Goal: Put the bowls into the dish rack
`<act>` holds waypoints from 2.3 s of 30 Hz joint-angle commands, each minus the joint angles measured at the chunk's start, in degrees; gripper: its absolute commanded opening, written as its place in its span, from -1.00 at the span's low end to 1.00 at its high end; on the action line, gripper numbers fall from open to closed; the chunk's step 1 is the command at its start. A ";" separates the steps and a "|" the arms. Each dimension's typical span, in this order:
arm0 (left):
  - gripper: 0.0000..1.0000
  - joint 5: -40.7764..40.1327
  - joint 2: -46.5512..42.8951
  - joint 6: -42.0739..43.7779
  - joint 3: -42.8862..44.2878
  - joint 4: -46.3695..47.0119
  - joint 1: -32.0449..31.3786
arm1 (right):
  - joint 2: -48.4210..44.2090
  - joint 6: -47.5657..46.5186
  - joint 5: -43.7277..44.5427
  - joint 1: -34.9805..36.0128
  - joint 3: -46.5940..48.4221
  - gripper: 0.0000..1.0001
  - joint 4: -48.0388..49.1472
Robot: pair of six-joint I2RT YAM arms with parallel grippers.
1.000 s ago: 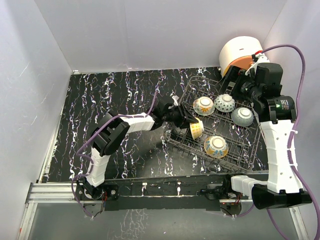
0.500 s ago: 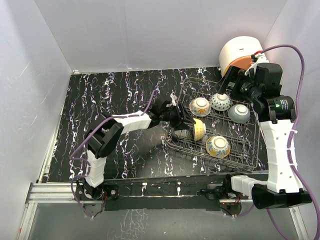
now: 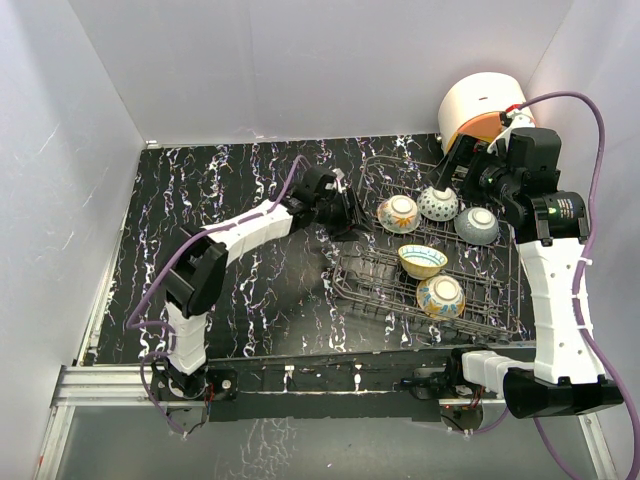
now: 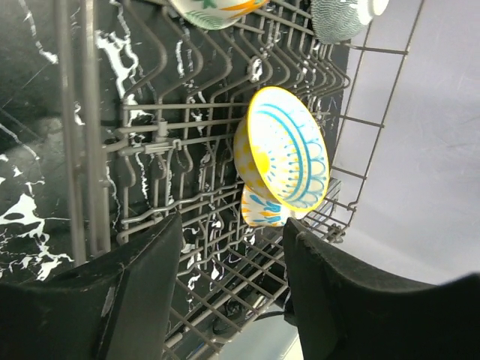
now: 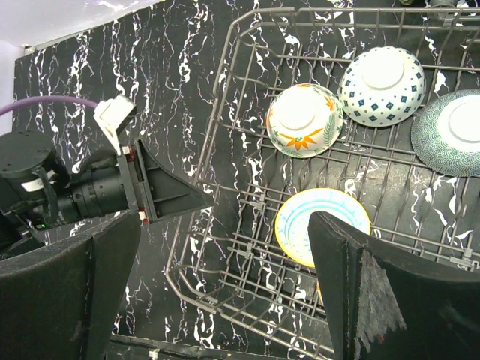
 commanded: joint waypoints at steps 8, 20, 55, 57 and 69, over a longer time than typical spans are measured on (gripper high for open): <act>0.16 0.49 1.39 19.35 22.75 -12.12 -6.88 | -0.60 -0.07 -0.15 -0.27 0.14 0.98 2.85; 0.15 -4.90 8.01 48.32 28.75 -21.71 -18.72 | -0.05 0.22 0.84 -0.22 1.54 0.98 2.55; 0.40 -14.70 5.35 59.08 12.25 9.70 -21.03 | 12.94 1.26 4.74 -0.49 30.13 0.98 0.89; 0.40 -14.23 6.84 59.86 13.46 9.81 -21.03 | 13.25 1.61 3.14 -0.44 31.37 0.98 1.21; 0.40 -3.08 9.47 67.00 11.52 13.55 -21.03 | 12.56 1.59 -0.94 -0.52 28.21 0.98 2.06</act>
